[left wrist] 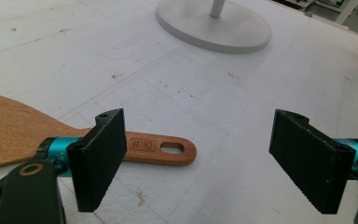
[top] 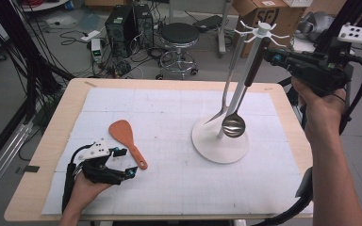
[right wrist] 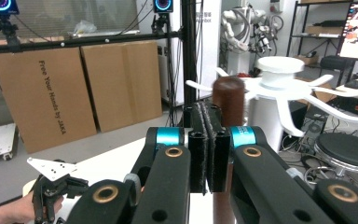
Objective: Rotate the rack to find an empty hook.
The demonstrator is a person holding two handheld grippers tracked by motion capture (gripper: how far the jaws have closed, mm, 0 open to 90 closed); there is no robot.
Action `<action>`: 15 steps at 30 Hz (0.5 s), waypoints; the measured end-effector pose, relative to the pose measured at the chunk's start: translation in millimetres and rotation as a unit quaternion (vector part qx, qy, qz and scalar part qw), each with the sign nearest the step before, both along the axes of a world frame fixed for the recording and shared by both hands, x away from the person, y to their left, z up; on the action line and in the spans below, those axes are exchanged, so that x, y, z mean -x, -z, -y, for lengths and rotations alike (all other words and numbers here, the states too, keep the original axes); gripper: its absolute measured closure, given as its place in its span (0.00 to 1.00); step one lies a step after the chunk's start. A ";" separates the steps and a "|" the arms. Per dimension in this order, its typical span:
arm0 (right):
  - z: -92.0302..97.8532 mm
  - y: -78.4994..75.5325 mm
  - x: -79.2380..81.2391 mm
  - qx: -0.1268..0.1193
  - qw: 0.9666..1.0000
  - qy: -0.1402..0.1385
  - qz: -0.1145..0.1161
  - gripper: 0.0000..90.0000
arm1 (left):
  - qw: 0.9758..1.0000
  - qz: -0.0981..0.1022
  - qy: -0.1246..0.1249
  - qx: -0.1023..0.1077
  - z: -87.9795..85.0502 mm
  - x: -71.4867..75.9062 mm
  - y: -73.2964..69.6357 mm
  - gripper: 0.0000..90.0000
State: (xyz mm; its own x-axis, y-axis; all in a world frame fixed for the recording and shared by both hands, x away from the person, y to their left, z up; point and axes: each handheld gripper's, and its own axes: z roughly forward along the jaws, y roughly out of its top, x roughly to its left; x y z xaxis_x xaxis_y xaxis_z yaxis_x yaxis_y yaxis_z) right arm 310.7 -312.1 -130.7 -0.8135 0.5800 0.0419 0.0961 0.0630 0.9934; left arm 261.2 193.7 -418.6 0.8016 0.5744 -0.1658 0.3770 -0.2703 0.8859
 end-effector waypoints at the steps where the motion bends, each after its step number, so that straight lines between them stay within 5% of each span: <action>1: -2.1 -0.4 0.3 0.003 1.000 -0.001 -0.002 0.99 | 1.000 0.001 -0.001 -0.001 0.0 0.0 0.0 0.22; 15: -7.4 2.4 5.2 0.017 1.000 -0.010 0.000 1.00 | 1.000 0.000 -0.001 0.001 -0.3 0.2 -0.5 0.22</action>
State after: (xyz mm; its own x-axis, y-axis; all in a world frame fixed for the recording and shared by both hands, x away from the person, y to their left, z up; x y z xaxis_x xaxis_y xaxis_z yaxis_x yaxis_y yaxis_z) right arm 305.5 -304.7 -133.2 -0.8253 0.5641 0.0235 0.0952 0.0981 0.9906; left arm 261.0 194.0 -418.1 0.8000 0.5764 -0.1667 0.3774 -0.2675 0.8865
